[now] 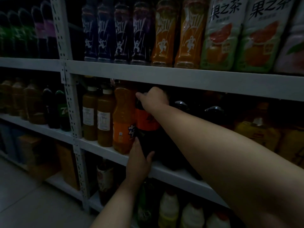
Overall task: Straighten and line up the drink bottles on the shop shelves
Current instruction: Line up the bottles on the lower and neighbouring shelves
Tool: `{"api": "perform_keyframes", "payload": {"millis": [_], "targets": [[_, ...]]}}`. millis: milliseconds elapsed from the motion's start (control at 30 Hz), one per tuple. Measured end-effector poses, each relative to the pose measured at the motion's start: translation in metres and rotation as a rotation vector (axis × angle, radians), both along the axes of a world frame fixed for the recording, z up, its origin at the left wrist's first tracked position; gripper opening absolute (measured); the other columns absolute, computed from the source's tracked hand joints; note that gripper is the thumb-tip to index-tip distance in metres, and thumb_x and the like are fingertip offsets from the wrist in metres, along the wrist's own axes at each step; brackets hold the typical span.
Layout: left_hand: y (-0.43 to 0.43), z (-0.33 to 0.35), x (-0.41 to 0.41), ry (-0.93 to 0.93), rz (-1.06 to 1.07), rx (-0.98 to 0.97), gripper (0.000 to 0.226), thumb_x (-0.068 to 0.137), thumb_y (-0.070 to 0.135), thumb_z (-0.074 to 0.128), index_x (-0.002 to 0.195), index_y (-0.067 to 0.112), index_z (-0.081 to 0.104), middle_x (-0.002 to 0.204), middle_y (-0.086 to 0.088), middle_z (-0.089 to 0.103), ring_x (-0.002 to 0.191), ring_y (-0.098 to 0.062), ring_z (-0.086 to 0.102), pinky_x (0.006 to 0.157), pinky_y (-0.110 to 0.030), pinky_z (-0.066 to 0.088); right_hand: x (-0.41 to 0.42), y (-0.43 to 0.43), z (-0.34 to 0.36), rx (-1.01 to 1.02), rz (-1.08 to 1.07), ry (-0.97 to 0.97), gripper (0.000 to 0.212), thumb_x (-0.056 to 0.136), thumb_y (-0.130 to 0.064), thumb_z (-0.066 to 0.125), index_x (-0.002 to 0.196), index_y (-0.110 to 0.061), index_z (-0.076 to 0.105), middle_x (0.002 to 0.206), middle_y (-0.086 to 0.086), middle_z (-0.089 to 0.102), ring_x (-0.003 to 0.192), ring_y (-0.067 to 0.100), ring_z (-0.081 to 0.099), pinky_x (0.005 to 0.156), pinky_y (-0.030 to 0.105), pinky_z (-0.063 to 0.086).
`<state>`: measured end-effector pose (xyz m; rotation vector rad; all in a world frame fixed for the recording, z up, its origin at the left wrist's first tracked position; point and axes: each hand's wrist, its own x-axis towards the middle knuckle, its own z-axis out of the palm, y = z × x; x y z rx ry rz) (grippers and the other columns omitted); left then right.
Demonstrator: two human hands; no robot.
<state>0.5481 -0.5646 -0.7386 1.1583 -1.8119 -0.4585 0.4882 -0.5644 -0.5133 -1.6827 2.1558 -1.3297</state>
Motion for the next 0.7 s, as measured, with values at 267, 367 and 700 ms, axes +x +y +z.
{"api": "perform_keyframes", "payload": {"millis": [267, 367, 700], "targets": [[0.02, 0.001, -0.017, -0.098, 0.137, 0.036, 0.104, 0.083, 0.046, 0.064, 0.151, 0.007, -0.005, 0.157, -0.013, 0.007, 0.142, -0.028, 0.013, 0.113, -0.034, 0.019, -0.003, 0.007, -0.003, 0.003, 0.086, 0.013, 0.026, 0.091, -0.032, 0.058, 0.096, -0.007, 0.061, 0.089, 0.001, 0.061, 0.089, 0.024, 0.059, 0.065, 0.026, 0.041], [0.013, 0.001, -0.012, -0.174, 0.208, 0.019, 0.113, 0.075, 0.049, 0.071, 0.151, 0.01, -0.003, 0.154, -0.014, 0.011, 0.14, -0.031, 0.017, 0.111, -0.037, 0.022, -0.002, 0.007, -0.002, 0.035, -0.004, 0.153, 0.034, 0.086, -0.046, 0.062, 0.078, -0.014, 0.059, 0.076, 0.002, 0.058, 0.078, 0.024, 0.062, 0.056, 0.027, 0.041], [-0.015, -0.002, 0.026, -0.153, -0.051, 0.027, 0.103, 0.075, 0.042, 0.076, 0.152, 0.016, 0.012, 0.147, -0.004, 0.034, 0.132, -0.021, 0.037, 0.101, -0.036, 0.041, -0.01, 0.017, 0.007, 0.144, -0.025, 0.545, 0.033, 0.086, -0.037, 0.061, 0.065, -0.018, 0.046, 0.069, -0.001, 0.051, 0.061, 0.015, 0.051, 0.043, 0.024, 0.033]]}}
